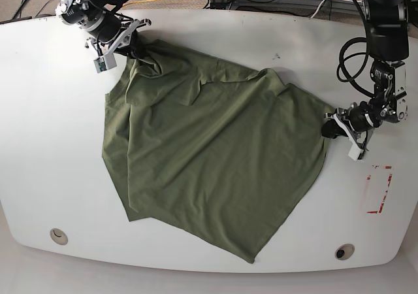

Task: Layout the t-shirt on the table in an organized manner, then fold the t-shirt properly
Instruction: 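Lift the green shirt with both grippers and swing it up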

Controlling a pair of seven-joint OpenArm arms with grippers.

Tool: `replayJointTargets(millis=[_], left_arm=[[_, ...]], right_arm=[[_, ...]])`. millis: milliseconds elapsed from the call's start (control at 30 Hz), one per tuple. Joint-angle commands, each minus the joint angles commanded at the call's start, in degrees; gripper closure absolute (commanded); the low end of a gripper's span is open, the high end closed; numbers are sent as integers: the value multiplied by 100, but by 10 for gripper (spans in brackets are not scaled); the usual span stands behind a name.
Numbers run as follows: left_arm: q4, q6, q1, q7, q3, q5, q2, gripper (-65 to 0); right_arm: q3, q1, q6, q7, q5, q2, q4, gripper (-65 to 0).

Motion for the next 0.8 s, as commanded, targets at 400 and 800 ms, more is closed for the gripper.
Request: replayJointTargets(millis=[400, 800], left_arm=[[3226, -18, 844, 730, -1134, -18, -273, 0], [4413, 9, -114, 1248, -1600, 0, -246, 0]], right_arm=[[422, -105, 0, 44, 501, 141, 501, 0], [862, 1284, 0, -545, 791, 1134, 396, 0]])
